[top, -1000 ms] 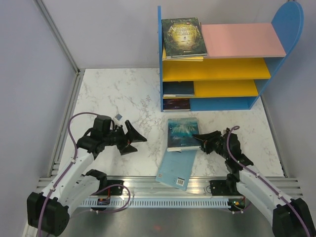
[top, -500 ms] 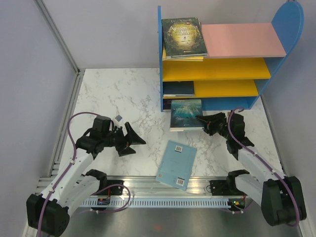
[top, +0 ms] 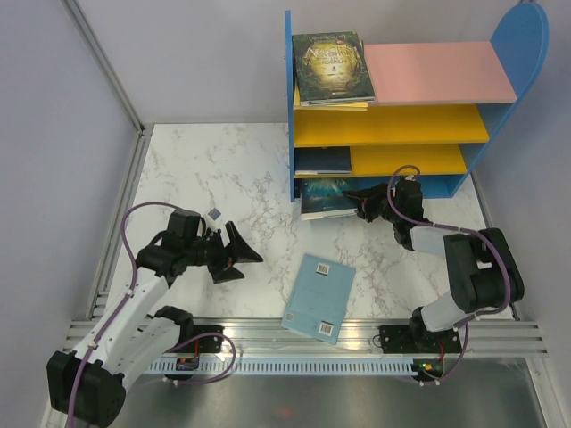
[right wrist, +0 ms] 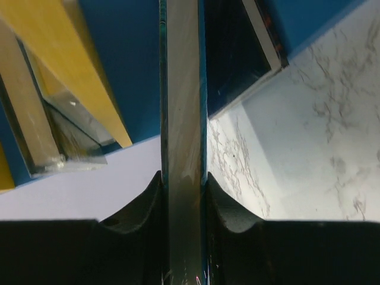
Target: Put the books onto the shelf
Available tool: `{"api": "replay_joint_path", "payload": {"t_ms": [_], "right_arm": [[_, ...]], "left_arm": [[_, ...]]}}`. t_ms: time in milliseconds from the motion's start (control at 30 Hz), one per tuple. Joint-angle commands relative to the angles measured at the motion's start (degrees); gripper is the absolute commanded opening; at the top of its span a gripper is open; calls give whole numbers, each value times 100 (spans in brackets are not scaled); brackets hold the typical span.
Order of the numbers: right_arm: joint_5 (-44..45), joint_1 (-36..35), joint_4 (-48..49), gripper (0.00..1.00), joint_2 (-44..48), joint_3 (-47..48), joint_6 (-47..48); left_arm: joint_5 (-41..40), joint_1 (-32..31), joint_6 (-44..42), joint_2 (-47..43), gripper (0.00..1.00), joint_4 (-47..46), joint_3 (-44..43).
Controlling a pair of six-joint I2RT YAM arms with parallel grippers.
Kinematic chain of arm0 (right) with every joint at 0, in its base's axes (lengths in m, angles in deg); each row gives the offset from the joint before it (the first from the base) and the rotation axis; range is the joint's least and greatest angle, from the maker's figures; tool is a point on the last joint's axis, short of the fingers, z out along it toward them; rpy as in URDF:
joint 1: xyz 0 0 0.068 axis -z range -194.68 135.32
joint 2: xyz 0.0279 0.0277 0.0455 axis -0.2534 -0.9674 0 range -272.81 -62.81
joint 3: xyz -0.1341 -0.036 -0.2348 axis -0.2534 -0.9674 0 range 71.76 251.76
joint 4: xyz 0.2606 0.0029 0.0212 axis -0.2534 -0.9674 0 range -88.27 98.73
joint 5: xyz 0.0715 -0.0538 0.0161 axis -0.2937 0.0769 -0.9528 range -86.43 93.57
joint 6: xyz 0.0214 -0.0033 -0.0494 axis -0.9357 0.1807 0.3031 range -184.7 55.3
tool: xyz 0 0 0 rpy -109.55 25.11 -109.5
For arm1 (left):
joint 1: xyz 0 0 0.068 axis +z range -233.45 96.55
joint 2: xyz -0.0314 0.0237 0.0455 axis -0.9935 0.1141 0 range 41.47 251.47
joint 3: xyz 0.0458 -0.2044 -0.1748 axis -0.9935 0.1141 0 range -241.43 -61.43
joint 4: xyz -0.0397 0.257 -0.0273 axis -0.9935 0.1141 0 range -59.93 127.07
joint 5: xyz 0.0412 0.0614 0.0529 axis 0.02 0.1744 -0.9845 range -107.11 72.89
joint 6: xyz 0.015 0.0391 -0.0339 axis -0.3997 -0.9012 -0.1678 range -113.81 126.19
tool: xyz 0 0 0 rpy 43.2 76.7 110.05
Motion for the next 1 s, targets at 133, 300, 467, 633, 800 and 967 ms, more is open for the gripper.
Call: {"api": "replay_joint_path", "payload": {"t_ms": [133,300,467,633,800,967], "right_arm": [[-283,95,1151,0,-1209,946,140],[-616,130,1631,15,-2361,1194,-175],[-784,148,2074,66,-2785,948,-248],[-924,183,1687,70,-2724,816,113],[-1152,253,1547,71,-2540,561,236],[-1206,297,1231,70,-2153,184,491]], "left_arm": [[-111,32,-241,48,91,153,-228],[-252,40,-215,154,91,153,-281],[-419,40,-259,382,91,153,-421],[-498,49,-268,619,91,65,-492],[-498,49,-233,769,91,-137,-509],[-489,49,-206,848,91,-260,-518]]}}
